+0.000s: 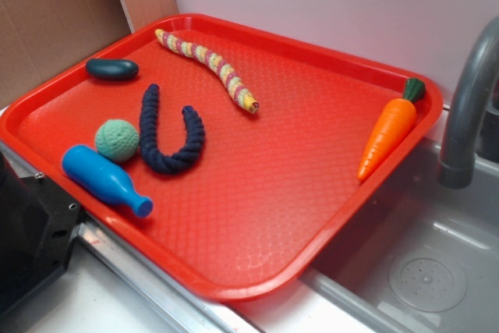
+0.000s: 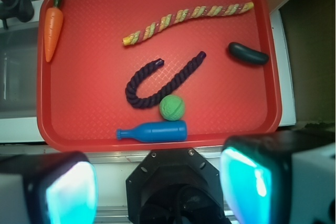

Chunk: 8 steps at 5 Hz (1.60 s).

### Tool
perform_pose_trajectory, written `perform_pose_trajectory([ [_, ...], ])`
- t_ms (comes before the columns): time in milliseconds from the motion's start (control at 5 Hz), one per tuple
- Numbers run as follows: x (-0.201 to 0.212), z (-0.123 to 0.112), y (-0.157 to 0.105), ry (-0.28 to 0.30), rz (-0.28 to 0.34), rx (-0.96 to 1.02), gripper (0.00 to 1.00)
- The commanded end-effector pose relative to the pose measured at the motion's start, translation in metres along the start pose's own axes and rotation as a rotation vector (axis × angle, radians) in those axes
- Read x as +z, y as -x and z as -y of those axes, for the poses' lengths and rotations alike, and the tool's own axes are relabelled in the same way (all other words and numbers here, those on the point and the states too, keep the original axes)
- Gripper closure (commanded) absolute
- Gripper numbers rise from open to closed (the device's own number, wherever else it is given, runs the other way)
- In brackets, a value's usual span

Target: Grab the plastic pickle.

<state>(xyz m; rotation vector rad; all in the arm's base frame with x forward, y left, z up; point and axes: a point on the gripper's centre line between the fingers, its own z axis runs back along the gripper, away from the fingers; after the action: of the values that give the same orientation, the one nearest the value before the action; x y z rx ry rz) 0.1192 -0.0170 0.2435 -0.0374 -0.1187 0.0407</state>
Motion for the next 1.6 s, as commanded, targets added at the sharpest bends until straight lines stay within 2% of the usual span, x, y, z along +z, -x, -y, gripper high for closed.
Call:
perform_pose_trajectory([
  [0, 0.000, 0.000, 0.000, 0.000, 0.000, 0.000, 0.00],
  [200, -0.024, -0.030, -0.028, 0.050, 0.103, -0.198, 0.00],
  [400, -0.046, -0.066, -0.050, 0.084, 0.104, -0.446, 0.00],
  [600, -0.063, -0.086, -0.067, 0.057, 0.157, -0.646, 0.00],
  [800, -0.097, -0.112, -0.094, 0.072, 0.090, -0.659, 0.00],
  [1000, -0.124, -0.137, -0.107, 0.023, 0.052, -0.649, 0.00],
  [1200, -0.137, -0.154, -0.117, -0.130, 0.017, -0.674, 0.00],
  [1400, -0.158, -0.164, -0.125, -0.200, 0.003, -0.664, 0.00],
])
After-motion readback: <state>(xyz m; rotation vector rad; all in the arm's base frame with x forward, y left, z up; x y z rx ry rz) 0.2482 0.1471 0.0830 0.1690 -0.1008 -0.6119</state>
